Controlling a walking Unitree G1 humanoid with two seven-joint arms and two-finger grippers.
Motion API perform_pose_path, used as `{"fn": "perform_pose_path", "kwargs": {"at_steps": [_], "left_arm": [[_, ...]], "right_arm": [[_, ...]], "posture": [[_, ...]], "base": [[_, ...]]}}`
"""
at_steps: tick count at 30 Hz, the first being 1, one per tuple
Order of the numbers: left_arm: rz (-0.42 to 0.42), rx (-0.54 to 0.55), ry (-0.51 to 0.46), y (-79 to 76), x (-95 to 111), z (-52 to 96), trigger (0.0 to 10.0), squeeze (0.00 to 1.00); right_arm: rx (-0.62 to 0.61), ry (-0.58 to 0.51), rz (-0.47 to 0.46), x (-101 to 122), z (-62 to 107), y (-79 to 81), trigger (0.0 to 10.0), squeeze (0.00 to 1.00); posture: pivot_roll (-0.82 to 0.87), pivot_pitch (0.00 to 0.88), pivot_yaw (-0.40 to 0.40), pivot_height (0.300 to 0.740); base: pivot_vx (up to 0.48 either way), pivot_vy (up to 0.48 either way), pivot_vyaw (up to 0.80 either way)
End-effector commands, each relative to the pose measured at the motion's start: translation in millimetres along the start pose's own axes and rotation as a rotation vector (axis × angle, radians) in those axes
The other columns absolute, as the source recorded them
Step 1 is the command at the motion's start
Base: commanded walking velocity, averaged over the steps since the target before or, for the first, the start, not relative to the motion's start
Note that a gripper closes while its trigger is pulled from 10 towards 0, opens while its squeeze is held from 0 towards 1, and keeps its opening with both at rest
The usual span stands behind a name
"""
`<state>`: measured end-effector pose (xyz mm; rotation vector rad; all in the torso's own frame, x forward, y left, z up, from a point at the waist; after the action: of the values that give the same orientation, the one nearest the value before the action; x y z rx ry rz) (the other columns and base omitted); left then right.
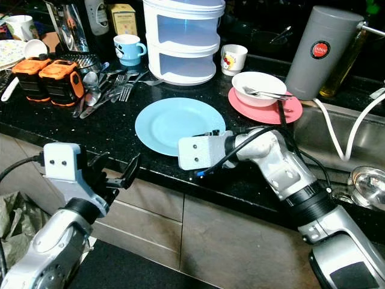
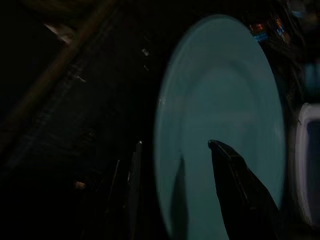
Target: Kitchen organization
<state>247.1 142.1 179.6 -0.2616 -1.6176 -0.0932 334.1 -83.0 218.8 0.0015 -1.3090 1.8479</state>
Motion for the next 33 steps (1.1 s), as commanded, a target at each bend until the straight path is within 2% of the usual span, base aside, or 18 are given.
{"fn": "perform_pose_path", "kwargs": {"at_steps": [1, 7, 8, 9, 16, 18, 19, 22, 23, 24, 26, 27, 29, 30, 31, 32, 33], "left_arm": [[0.004, -0.016, -0.001, -4.0, 1, 0.8, 10.0, 0.0], [0.012, -0.019, -0.001, -6.3, -1, 0.6, 10.0, 0.0], [0.013, -0.02, -0.002, -6.5, -1, 0.5, 10.0, 0.0], [0.014, -0.019, -0.003, -6.8, -1, 0.4, 10.0, 0.0], [0.018, -0.012, -0.01, -6.8, 0, 0.9, 10.0, 0.0], [0.019, -0.01, -0.011, -6.9, 0, 0.9, 10.0, 0.0], [0.019, -0.01, -0.011, -6.9, 0, 0.9, 10.0, 0.0], [0.019, -0.009, -0.015, -7.0, 0, 0.5, 10.0, 0.0], [0.019, -0.009, -0.015, -7.0, 0, 0.5, 10.0, 0.0], [0.017, -0.009, -0.015, -6.7, 0, 0.5, 10.0, 0.0], [0.014, -0.009, -0.017, -5.9, 1, 0.3, 10.0, 0.0], [0.014, -0.009, -0.017, -5.9, 1, 0.3, 10.0, 0.0], [0.011, -0.014, -0.022, -6.1, 3, -0.8, 10.0, 0.0], [0.011, -0.014, -0.022, -6.1, 3, -0.8, 10.0, 0.0], [0.011, -0.017, -0.025, -6.5, 3, -1.3, 10.0, 0.0], [0.011, -0.017, -0.025, -6.5, 3, -1.3, 10.0, 0.0], [0.011, -0.021, -0.028, -7.1, 4, -1.9, 10.0, 0.0]], "right_arm": [[-0.011, 0.048, -0.001, -7, -3.1, 2.0, 10.0, 0.0], [-0.078, 0.061, 0.028, -3, -16.6, 4.8, 10.0, 0.0], [-0.087, 0.063, 0.032, -2, -18.8, 4.9, 9.8, 0.0], [-0.111, 0.067, 0.035, -2, -20.8, 3.0, 0.0, 0.0], [-0.191, 0.079, 0.062, -2, -24.7, -4.3, 0.0, 0.0], [-0.316, 0.04, 0.068, 2, -25.1, -16.7, 0.0, 0.0], [-0.316, 0.04, 0.068, 2, -25.1, -16.7, 0.0, 0.0], [-0.512, -0.005, 0.033, 5, -18.4, -37.9, 0.0, 0.0], [-0.512, -0.005, 0.033, 5, -18.4, -37.9, 0.0, 0.0], [-0.587, -0.042, -0.004, 8, -12.9, -46.9, 0.0, 0.0], [-0.726, -0.19, -0.171, 19, -0.2, -64.3, 0.0, 0.0], [-0.726, -0.19, -0.171, 19, -0.2, -64.3, 0.0, 0.0], [-0.803, -0.402, -0.411, 31, 13.0, -78.0, 0.0, 0.0], [-0.803, -0.402, -0.411, 31, 13.0, -78.0, 0.0, 0.0], [-0.835, -0.489, -0.511, 35, 20.4, -84.8, 0.0, 0.0], [-0.835, -0.489, -0.511, 35, 20.4, -84.8, 0.0, 0.0], [-0.866, -0.58, -0.612, 38, 28.4, -91.9, 0.8, 0.0]], "posture": [[0.14, 0.0, -0.081, 0.74], [0.13, 0.0, -0.091, 0.74], [0.13, 0.0, -0.093, 0.74], [0.13, 0.0, -0.097, 0.74], [0.13, 0.0, -0.104, 0.74], [0.13, 0.0, -0.106, 0.74], [0.13, 0.0, -0.106, 0.74], [0.14, 0.0, -0.105, 0.74], [0.14, 0.0, -0.105, 0.74], [0.14, 0.0, -0.103, 0.74], [0.14, 0.0, -0.098, 0.74], [0.14, 0.0, -0.098, 0.74], [0.14, 0.0, -0.093, 0.74], [0.14, 0.0, -0.093, 0.74], [0.14, 0.0, -0.09, 0.74], [0.14, 0.0, -0.09, 0.74], [0.14, 0.0, -0.087, 0.74]], "base": [[0.0, 0.0, 0.0], [0.0, 0.0, 0.0], [0.0, 0.0, 0.0], [0.0, 0.0, 0.0], [0.0, 0.0, 0.0], [0.0, 0.0, 0.0], [0.0, 0.0, 0.0], [0.0, 0.0, 0.0], [0.0, 0.0, 0.0], [0.0, 0.0, 0.0], [0.0, 0.0, 0.0], [0.0, 0.0, 0.0], [0.0, 0.0, 0.0], [0.0, 0.0, 0.0], [0.0, 0.0, 0.0], [0.0, 0.0, 0.0], [0.0, 0.0, 0.0]]}}
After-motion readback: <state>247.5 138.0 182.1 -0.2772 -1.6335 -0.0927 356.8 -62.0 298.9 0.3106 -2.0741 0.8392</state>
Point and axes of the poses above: a point about 5 cm out from each wrist's last joint towards the gripper, its own z axis pointing back from the gripper into the wrist, its own x axis along the axis of the wrist's last joint, y = z × x, the point moved 2 cm from there along -z, pointing out of the wrist towards the gripper, and after that the axes turned 5 degrees about -z, right-handed, at the moved point
